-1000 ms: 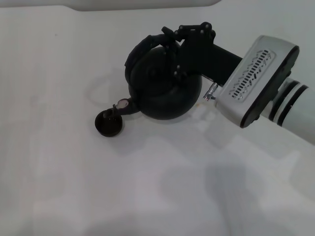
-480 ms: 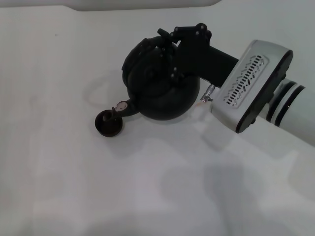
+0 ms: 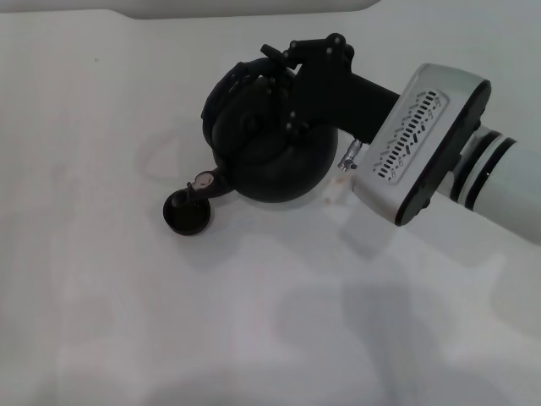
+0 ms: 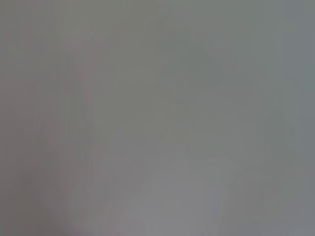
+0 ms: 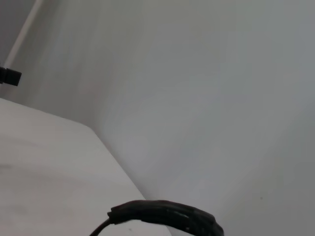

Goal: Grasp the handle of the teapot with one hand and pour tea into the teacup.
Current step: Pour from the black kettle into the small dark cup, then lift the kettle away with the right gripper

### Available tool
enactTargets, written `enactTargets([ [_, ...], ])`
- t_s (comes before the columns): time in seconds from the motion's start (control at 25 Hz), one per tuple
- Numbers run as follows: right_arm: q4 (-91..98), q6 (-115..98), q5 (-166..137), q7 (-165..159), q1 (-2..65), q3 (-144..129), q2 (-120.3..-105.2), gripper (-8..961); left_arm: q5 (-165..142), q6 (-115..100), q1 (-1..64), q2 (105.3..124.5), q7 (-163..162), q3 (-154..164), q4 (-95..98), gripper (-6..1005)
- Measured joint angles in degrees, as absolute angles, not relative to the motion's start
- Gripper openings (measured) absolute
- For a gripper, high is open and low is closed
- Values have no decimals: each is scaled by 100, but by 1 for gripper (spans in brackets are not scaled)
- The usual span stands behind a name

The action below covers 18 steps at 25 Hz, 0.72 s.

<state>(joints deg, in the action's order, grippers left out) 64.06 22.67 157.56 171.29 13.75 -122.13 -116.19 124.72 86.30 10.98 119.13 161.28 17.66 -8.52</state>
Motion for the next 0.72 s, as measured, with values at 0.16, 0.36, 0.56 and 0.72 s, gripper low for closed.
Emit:
enactTargets([
  [0.16,6383,2261,15632,17130,1419,-12190,-11619,133,12471,8630,1098,11917,16128,1766,-852,887],
  [0.36,6404,2256,15437,17130,1437,-12156,-11619,131,12471,8630,1098,11918,16128,1767,-852,886],
  [0.56,6438,2153,15274,17130,1483,-12146,-11619,130,12471,8630,1106,11918,16128,1766,-853,886],
  [0.72,6451,2047,15157,17130,1547,-12155,-11619,130,12471,8631,1107,11918,16128,1767,-853,885],
])
